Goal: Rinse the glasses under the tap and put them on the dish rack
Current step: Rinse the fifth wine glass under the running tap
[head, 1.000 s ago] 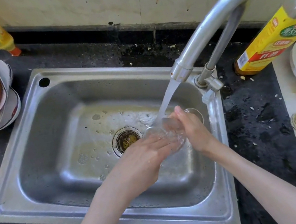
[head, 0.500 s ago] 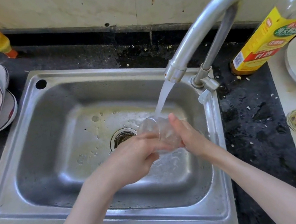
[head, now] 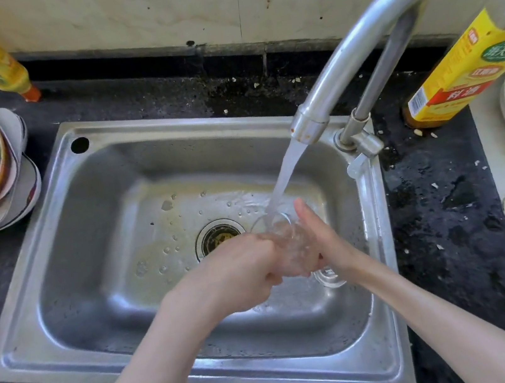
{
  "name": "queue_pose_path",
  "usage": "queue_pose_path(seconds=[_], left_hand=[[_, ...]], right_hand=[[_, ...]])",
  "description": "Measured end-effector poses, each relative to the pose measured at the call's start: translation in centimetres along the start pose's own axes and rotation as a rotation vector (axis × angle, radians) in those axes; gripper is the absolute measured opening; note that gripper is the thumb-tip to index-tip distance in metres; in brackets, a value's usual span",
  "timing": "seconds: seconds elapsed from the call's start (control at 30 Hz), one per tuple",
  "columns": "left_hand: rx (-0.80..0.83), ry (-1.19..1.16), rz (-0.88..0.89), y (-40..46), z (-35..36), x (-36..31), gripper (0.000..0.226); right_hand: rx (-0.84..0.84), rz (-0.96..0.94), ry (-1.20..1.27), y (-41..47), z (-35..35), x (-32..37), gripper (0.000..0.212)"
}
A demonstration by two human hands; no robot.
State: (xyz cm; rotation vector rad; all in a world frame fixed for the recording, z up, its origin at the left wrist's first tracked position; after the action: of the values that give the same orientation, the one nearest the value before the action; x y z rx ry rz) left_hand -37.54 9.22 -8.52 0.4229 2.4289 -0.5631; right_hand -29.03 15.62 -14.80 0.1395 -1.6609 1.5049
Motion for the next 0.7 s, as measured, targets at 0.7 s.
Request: queue_pose_path(seconds=[0.7], left_hand=[[-0.57,-0.299,-0.194,-0.9,-1.0,1.4,0.037]], right_hand=[[-0.087,-0.167,0.04,-0.3,-0.2,-0.6,0.078]])
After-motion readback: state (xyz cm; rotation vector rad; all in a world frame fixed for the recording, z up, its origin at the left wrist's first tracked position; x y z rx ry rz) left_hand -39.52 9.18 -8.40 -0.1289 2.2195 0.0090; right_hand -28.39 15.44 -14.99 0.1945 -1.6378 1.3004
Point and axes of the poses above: each hand's wrist, its own y-axis towards the middle knuckle, its own z-axis out of the palm, x = y × z, the point moved 5 cm from there along y, towards the middle knuckle, and after that the axes turned 15 degrees about z, right-handed, at the moved point
